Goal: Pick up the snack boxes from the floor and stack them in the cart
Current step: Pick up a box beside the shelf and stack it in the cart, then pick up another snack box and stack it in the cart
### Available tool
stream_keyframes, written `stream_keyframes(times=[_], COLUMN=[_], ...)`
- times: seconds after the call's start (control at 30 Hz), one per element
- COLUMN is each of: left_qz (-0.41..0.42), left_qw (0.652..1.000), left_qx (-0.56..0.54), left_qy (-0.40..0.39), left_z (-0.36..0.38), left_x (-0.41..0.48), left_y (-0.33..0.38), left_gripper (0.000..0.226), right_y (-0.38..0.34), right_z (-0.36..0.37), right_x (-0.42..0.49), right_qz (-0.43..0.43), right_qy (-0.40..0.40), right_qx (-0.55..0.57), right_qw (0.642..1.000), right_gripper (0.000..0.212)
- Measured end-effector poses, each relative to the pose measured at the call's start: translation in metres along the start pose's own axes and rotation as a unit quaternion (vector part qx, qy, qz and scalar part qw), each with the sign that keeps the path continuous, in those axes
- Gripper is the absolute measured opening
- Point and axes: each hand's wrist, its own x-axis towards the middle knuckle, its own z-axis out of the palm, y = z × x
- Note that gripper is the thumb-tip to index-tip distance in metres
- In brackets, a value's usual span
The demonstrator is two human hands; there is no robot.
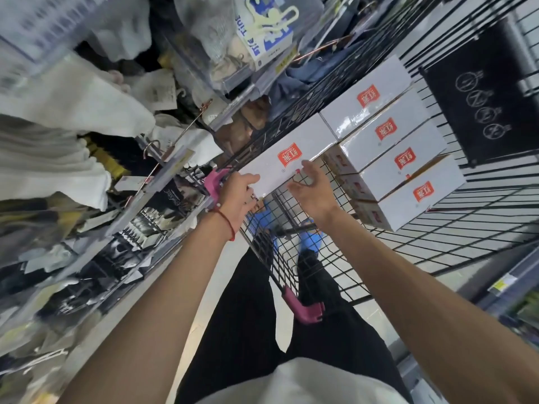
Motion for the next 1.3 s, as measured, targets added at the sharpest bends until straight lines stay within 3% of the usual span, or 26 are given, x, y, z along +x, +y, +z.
stream_keyframes(times=[0.1, 0.17, 0.3, 0.5, 0.6, 0.93, 1.3], left_qz=[0.026, 0.056, 0.102, 0.146, 0.153, 0.200, 0.208], left_qw=[1.000, 0.998, 0.994, 0.984, 0.977, 0.916, 0.817], left_qx=[0.013, 0.030, 0.015, -0.063, -0.104, -0.277, -0.429], left_qy=[0.001, 0.015, 0.031, 0.080, 0.105, 0.210, 0.325], left_z=[0.001, -0.001, -0.007, 0.004, 0.011, -0.011, -0.048], left_x=[-0.026, -0.047, -0.085, -0.150, -0.183, -0.281, -0.362], left_y=[-0.005, -0.012, -0.035, -0.092, -0.120, -0.217, -0.369], left_gripper=[0.010, 0.011, 0.040, 0.015, 0.022, 0.018, 0.019], right_y=[0.003, 0.008, 0.022, 0.046, 0.054, 0.077, 0.165], right_z=[-0.007, -0.012, -0.027, -0.049, -0.056, -0.044, 0.013], right_x=[-0.015, -0.026, -0.053, -0.104, -0.129, -0.215, -0.302], right_qz=[-0.006, -0.011, -0.027, -0.105, -0.147, -0.213, -0.260], right_qy=[0.005, 0.000, -0.031, -0.095, -0.138, -0.277, -0.436], right_qx=[-0.028, -0.024, -0.028, -0.095, -0.132, -0.267, -0.402], right_qw=[1.000, 1.000, 0.999, 0.985, 0.971, 0.898, 0.762], right_gripper=[0.049, 0.043, 0.036, 0.032, 0.028, 0.026, 0.027])
